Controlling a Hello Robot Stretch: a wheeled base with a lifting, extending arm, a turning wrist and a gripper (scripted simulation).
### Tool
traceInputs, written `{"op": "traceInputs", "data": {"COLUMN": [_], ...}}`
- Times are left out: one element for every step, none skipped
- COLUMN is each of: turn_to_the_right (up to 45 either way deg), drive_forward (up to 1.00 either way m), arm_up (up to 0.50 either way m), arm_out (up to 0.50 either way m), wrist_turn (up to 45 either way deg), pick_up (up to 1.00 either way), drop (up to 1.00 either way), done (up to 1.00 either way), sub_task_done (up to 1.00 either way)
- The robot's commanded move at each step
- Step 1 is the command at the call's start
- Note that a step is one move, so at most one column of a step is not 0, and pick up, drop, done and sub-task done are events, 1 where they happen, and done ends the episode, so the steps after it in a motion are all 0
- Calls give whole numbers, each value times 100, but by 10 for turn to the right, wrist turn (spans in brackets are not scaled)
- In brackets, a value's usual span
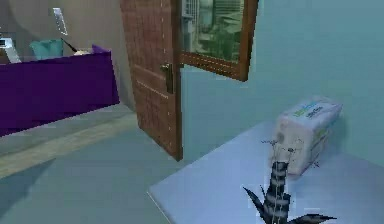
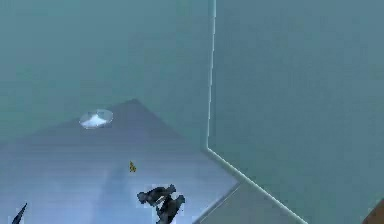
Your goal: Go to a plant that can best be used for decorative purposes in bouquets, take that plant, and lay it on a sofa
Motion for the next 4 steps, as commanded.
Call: {"op": "traceInputs", "data": {"turn_to_the_right": [-450,-120,0,0], "drive_forward": [0,0,0,0], "arm_up": [0,0,50,38], "arm_out": [0,0,0,0], "wrist_turn": [0,0,0,0], "pick_up": [0,0,0,0], "drop": [0,0,0,0], "done": [0,0,0,0], "sub_task_done": [0,0,0,0]}}
